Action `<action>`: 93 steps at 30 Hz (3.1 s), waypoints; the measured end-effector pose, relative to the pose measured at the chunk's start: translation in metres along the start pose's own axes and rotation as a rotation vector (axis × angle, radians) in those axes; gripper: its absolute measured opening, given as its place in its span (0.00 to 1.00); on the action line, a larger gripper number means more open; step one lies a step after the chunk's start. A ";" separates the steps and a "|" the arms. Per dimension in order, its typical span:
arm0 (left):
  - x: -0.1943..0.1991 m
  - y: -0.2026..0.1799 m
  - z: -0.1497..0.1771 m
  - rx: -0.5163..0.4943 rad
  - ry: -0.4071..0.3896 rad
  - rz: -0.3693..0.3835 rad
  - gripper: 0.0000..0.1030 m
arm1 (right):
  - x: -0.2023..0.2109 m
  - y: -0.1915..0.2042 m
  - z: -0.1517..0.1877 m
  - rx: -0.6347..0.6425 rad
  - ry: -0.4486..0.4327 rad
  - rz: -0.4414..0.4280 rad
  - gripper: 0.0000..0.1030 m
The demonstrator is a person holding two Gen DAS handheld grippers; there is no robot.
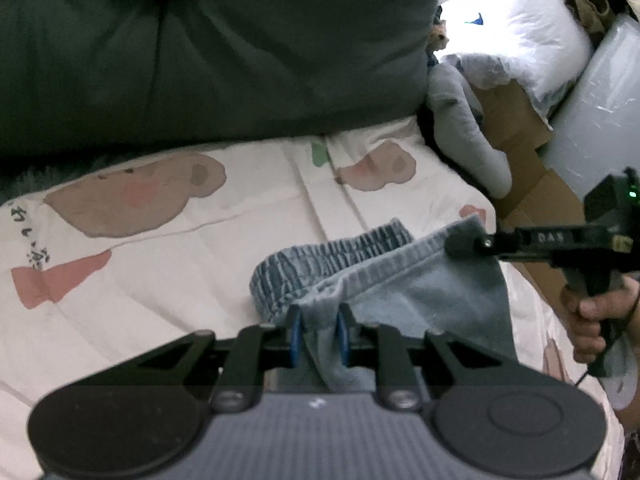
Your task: Fold clothes
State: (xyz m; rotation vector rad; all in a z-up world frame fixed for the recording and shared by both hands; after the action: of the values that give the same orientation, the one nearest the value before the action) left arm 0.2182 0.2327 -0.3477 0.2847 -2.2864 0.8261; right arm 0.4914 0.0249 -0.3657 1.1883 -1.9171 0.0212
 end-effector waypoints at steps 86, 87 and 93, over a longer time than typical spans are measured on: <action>-0.061 -0.032 0.005 -0.220 -0.041 -0.015 0.39 | -0.028 0.050 0.038 0.300 -0.016 0.350 0.49; -0.065 -0.030 0.007 -0.230 -0.035 -0.030 0.37 | -0.030 0.048 0.040 0.295 -0.016 0.349 0.49; -0.078 -0.023 0.009 -0.276 0.014 -0.075 0.28 | -0.044 0.038 0.046 0.292 0.008 0.341 0.49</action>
State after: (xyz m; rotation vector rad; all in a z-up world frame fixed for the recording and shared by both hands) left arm 0.2811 0.2071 -0.3940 0.2364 -2.3263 0.4656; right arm 0.4414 0.0579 -0.4096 1.0261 -2.1388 0.5015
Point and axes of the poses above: each gripper's, at about its wrist camera, not at the fingertips, and x roughly against the way its jaws point, y to its left, z to its underside, the point moved 7 cm from there along -x, roughly the way its jaws point, and after that the axes turned 9 degrees about x, right-handed, at the moved point
